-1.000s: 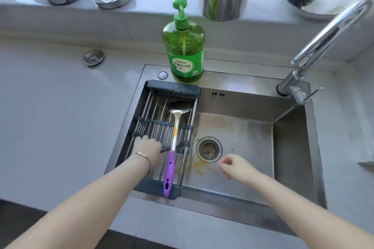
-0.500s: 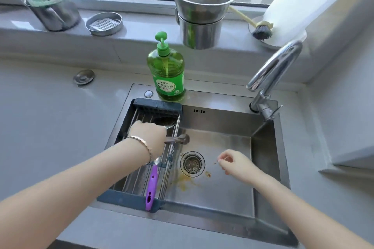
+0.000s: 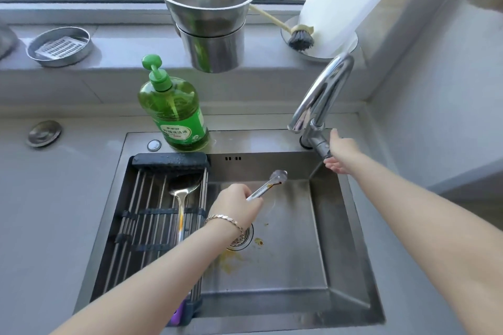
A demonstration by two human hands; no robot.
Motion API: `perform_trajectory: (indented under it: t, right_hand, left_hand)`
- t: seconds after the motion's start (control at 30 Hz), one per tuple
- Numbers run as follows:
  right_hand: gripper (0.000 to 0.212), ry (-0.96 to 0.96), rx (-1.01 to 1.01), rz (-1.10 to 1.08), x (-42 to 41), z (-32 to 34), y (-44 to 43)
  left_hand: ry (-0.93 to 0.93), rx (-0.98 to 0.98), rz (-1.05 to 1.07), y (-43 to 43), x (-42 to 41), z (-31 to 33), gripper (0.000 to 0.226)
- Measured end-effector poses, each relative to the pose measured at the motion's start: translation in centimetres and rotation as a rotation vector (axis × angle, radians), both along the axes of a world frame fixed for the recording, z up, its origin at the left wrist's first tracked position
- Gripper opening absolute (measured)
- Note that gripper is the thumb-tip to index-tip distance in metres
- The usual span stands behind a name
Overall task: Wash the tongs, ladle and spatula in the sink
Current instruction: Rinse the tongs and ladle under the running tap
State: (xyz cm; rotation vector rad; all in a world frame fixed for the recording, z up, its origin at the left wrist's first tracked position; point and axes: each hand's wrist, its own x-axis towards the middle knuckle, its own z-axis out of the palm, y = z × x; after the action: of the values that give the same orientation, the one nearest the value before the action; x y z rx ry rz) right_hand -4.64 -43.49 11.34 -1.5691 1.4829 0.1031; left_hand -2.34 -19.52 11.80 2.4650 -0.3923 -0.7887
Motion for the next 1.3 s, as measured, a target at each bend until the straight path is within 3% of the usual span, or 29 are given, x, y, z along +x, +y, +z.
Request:
perform_trajectory:
  t: [0.13,0.37,1.13,1.3]
  right_hand:
    - [0.060,0.053,0.063,-0.080,1.2,-1.0,0.3]
    - [0.053,-0.035,0.191,-0.188,1.1,-1.7,0.8]
    - [0.051,-0.109,0.089,-0.179,-0.5,-2.9,0.8]
    - [0.043,-0.222,0.296,-0.123,-0.9,-1.3,3.4]
  left_hand:
    - [-0.034,-0.025,0.011,-0.2,0.3,0.1,0.019]
    - [-0.028,-0.058,0.064,0.0,0.2,0.4,0.021]
    - [0.003,-0.147,0.161,1.3,-0.3,1.1,0.021]
    - [0.021,-0.163,0.177,1.2,-0.4,1.1,0.021]
